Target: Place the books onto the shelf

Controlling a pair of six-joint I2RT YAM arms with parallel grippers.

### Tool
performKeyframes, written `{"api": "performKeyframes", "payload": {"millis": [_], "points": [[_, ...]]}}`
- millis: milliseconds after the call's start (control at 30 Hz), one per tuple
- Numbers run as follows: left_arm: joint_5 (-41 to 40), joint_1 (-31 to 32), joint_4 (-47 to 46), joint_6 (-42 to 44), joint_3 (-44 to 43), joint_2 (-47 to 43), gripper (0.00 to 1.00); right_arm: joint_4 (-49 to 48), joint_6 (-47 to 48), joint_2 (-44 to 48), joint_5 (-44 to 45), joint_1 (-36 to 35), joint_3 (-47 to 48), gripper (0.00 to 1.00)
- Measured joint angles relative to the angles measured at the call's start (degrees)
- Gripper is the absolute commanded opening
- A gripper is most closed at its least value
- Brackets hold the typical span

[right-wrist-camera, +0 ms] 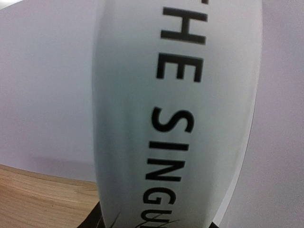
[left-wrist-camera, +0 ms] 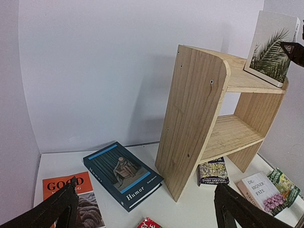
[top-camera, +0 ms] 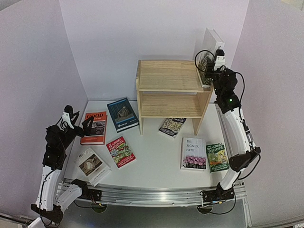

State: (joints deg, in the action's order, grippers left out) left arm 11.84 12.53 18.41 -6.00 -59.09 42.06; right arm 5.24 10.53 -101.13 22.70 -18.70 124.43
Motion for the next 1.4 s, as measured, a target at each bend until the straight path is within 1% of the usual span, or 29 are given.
{"api": "performKeyframes", "payload": {"millis": [167, 300, 600, 800, 1067, 1200, 1400], "points": [[0.00, 0.00, 0.00, 0.02, 0.00, 0.00, 1.00, -0.21, -0.02, 0.23, 0.06, 0.19, -0.51, 0.46], [0.00, 0.00, -0.09, 0.02, 0.36, -0.03, 1.00, 0.01, 0.11, 0.23, 0.18, 0.58, -1.16, 0.53], [0.02, 0.00, -0.03, 0.02, 0.74, -0.04, 1.00, 0.41, 0.50, 0.23, -0.02, 0.79, -2.24, 0.56], [0.04, 0.00, -0.04, 0.00, 0.74, -0.04, 1.00, 0.43, 0.72, 0.23, -0.22, 0.79, -2.24, 0.62], [0.04, 0.00, 0.00, 0.00, 1.32, -0.04, 1.00, 0.43, 0.82, 0.23, -0.75, 0.79, -2.24, 0.63], [0.04, 0.00, 0.13, 0.00, 1.51, -0.04, 1.00, 0.41, 0.77, 0.23, -0.88, 0.79, -2.24, 0.71], [0.09, 0.00, 0.13, 0.00, 1.51, -0.11, 1.00, 0.41, 0.73, 0.23, -1.91, 0.79, -2.26, 0.73]]}}
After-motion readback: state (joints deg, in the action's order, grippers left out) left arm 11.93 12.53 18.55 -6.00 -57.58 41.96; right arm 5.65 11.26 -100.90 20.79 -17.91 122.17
